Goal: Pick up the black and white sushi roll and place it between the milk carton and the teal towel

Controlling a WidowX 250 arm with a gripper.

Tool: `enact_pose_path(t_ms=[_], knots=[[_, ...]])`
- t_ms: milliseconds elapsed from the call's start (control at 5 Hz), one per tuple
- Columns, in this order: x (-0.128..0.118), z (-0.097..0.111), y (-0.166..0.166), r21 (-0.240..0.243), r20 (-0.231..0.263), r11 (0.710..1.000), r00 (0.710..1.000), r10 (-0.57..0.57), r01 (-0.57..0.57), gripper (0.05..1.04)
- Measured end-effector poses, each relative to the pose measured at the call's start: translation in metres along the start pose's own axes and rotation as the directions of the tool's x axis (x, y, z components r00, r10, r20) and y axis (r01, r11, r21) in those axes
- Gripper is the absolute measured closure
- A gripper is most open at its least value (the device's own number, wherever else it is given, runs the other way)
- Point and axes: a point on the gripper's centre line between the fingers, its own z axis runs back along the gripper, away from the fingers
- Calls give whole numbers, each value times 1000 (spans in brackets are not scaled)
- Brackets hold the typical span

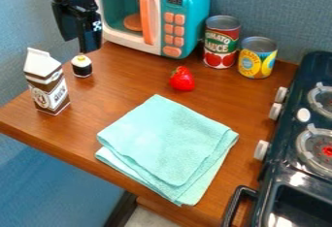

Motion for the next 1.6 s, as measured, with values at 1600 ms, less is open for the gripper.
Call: enact_pose_path(t_ms=[1600], knots=[[19, -48, 99, 66, -55, 975, 975, 217, -213, 84]])
